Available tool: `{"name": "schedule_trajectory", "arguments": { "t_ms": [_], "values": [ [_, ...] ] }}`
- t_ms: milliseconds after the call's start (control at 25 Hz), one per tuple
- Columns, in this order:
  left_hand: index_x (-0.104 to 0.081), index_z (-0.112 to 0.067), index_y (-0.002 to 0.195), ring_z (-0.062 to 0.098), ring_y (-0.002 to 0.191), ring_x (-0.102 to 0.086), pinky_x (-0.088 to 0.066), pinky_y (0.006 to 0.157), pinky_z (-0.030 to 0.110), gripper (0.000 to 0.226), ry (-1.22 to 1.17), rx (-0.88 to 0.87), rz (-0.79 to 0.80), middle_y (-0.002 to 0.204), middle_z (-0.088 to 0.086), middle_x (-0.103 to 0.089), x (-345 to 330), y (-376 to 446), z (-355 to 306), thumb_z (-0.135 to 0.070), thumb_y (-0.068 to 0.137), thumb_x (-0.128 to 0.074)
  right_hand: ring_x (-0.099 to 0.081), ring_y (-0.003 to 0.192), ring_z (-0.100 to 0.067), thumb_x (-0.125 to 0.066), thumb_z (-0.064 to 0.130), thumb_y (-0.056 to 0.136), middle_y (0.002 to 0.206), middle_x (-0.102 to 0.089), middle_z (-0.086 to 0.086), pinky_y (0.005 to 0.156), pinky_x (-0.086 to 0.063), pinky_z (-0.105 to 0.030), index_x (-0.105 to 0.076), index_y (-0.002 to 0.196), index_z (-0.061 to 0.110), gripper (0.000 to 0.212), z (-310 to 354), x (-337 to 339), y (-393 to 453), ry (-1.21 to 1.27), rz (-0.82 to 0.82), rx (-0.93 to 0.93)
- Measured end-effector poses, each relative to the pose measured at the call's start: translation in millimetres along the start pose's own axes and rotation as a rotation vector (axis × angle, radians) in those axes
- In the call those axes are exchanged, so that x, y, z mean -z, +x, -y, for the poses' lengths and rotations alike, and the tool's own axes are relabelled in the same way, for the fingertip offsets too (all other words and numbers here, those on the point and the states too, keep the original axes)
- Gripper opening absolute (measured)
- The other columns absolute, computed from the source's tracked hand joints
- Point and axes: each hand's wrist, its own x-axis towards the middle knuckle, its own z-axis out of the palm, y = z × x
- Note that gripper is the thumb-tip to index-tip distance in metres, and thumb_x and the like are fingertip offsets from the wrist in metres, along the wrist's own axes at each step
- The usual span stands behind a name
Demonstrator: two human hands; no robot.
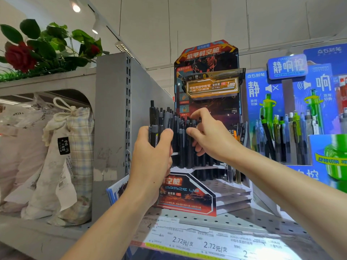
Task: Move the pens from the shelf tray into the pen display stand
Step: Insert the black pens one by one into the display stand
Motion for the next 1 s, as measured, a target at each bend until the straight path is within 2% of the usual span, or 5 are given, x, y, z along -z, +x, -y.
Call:
{"name": "schedule_trajectory", "arguments": {
  "t_ms": [440,680,760,840,1000],
  "values": [
    [-0.059,-0.011,0.092,0.009,0.041,-0.041,-0.037,0.039,0.019,0.033,0.044,-0.018,0.012,0.061,0.000,-0.059,-4.5,-1.4,3.8,-0.043,0.100,-0.056,-0.069,0.058,-0.014,-0.060,0.019,0.100,0.076,-0.069,-0.007,0.052,-0.059,-0.026,-0.044,0.121,0.028,0.028,-1.0,8.5,0.7,0.007,0.131,0.038],
    [-0.061,-0.007,0.088,0.011,0.040,-0.037,-0.035,0.038,0.021,0.027,0.069,0.028,0.022,0.052,0.003,-0.047,-7.8,-0.8,7.3,-0.030,0.100,-0.053,-0.063,0.068,-0.010,-0.058,0.029,0.100,0.083,-0.065,0.007,0.073,-0.060,-0.040,-0.059,0.116,0.023,0.018,10.0,16.6,1.3,-0.217,-0.005,0.166],
    [-0.062,-0.008,0.092,0.011,0.042,-0.039,-0.036,0.040,0.021,0.031,0.062,0.007,0.044,0.052,0.000,-0.050,-8.0,-1.0,7.0,-0.036,0.102,-0.053,-0.060,0.065,-0.011,-0.055,0.032,0.101,0.081,-0.062,0.009,0.064,-0.059,-0.035,-0.067,0.107,0.020,0.018,19.4,19.3,1.0,0.086,-0.096,0.133],
    [-0.065,-0.009,0.092,0.011,0.043,-0.042,-0.038,0.041,0.021,0.035,0.062,0.004,0.054,0.051,0.001,-0.052,-7.3,-0.1,7.2,-0.040,0.102,-0.052,-0.057,0.064,-0.012,-0.056,0.032,0.102,0.080,-0.062,0.000,0.058,-0.057,-0.030,-0.068,0.105,0.016,0.021,29.2,19.2,-1.9,0.491,0.031,0.019],
    [-0.068,-0.013,0.097,0.012,0.043,-0.052,-0.043,0.044,0.022,0.035,0.052,-0.003,0.065,0.059,0.004,-0.066,-6.8,-0.3,5.3,-0.042,0.103,-0.050,-0.060,0.068,-0.012,-0.067,0.022,0.096,0.082,-0.066,-0.003,0.057,-0.055,-0.025,-0.069,0.098,0.011,0.012,34.7,14.4,-5.3,0.500,0.155,-0.009]
  ]
}}
